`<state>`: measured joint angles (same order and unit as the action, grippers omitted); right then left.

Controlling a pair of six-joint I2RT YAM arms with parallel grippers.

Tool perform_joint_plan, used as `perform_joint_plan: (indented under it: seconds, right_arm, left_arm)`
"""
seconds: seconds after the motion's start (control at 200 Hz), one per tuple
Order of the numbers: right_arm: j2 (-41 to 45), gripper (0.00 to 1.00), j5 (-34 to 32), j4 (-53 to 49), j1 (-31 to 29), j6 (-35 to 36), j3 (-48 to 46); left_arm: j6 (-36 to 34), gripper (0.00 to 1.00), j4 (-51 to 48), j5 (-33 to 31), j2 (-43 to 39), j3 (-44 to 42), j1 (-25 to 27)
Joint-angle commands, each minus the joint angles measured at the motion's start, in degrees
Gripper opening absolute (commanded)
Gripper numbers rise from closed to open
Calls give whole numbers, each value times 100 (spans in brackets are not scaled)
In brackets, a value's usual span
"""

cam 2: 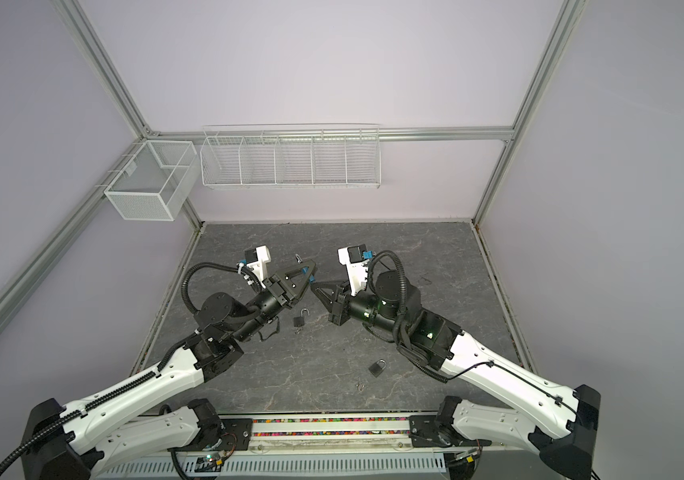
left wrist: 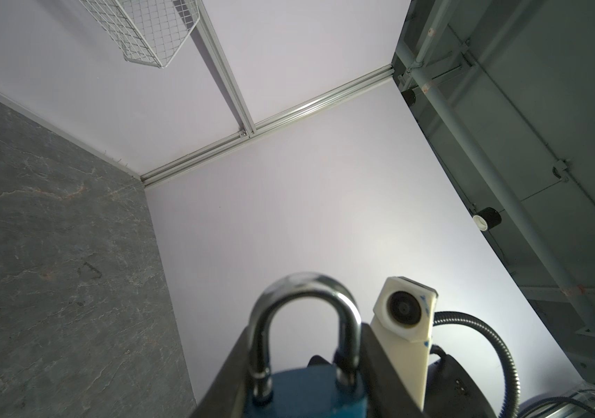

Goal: Unlock with the key

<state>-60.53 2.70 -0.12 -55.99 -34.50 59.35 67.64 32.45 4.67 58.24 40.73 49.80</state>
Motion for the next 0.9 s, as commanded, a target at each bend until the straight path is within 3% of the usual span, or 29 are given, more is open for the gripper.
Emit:
perform_joint_plan:
  seconds: [0.0, 0.08, 0.165, 0.245, 0.4, 0.515, 0.7, 0.895]
  right_arm:
    - [200, 8, -450, -85, 16, 556, 498]
    - [156, 17, -860, -687, 13, 981, 578]
    - [174, 41, -1275, -1324, 18, 1371, 690]
    - [163, 48, -1492, -1789, 31, 1722, 850]
    - [-600, 59, -1455, -3286, 93, 2206, 2010]
    - [-1108, 70, -1462, -3795, 128, 2132, 2586]
    - [-2038, 74, -1585, -4702, 148, 2002, 3564]
    - [-2489, 78, -1211, -4671, 149, 1836, 3877]
  left_arm:
    - [-500, 0, -944, -429, -31, 170, -228]
    - [-1366, 0, -1801, -634, -114, 553, -294]
    - [-2305, 0, -2794, -1092, -231, 901, -288]
    - [-3090, 0, -3215, -1358, -292, 911, -290]
    - [-4807, 0, -3411, -1469, -131, 804, -237]
    - [-6114, 0, -2781, -1887, -103, 384, 157]
    - [-6862, 0, -1792, -1999, 43, -113, 257]
    - [-7193, 0, -1218, -1855, 158, -393, 316]
